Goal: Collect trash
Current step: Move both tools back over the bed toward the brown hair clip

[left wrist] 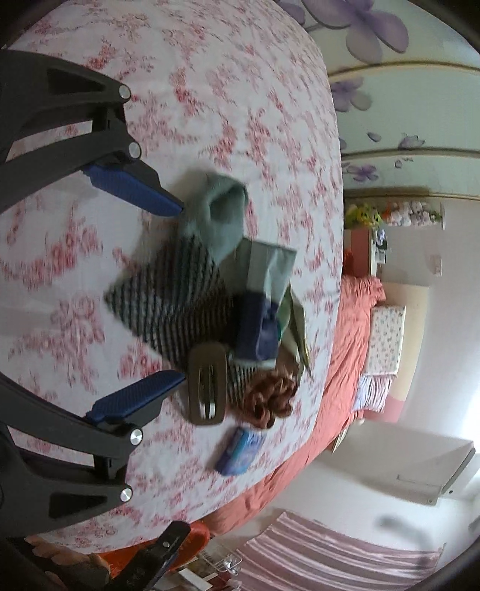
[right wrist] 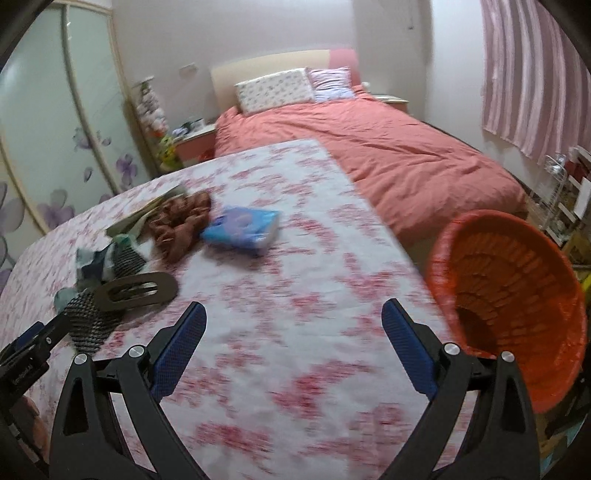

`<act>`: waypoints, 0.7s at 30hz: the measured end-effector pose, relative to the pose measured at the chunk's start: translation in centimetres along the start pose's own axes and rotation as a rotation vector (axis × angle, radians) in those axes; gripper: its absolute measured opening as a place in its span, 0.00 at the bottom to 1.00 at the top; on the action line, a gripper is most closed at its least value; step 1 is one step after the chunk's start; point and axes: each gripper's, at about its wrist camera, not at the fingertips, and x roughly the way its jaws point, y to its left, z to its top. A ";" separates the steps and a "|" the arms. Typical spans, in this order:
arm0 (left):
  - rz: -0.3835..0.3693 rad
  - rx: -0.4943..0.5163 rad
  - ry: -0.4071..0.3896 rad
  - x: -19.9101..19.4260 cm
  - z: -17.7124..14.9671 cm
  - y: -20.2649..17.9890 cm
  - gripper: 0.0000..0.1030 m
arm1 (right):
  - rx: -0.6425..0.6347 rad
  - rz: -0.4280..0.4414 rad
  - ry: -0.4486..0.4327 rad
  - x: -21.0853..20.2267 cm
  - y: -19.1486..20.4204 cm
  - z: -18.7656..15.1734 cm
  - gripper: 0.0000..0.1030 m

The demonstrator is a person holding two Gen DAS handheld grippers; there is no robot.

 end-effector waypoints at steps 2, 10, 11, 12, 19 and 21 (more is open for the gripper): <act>0.013 -0.006 -0.001 -0.1 0.0 0.7 0.82 | -0.031 0.025 0.015 0.7 2.1 0.0 0.92; 0.054 -0.046 -0.022 -1.2 0.1 4.0 0.81 | -0.078 0.126 0.087 2.9 9.3 -0.3 0.92; 0.059 -0.051 -0.025 -1.4 0.1 4.5 0.81 | -0.081 0.129 0.088 3.2 10.2 -0.2 0.93; 0.065 -0.057 -0.028 -1.6 0.2 5.0 0.81 | -0.085 0.128 0.085 3.4 11.0 -0.1 0.95; 0.100 -0.113 -0.035 -2.3 0.3 8.2 0.81 | -0.089 0.086 0.092 5.2 14.3 -0.1 0.95; 0.102 -0.125 -0.032 -2.3 0.3 8.7 0.81 | -0.094 0.063 0.097 5.8 14.9 -0.1 0.95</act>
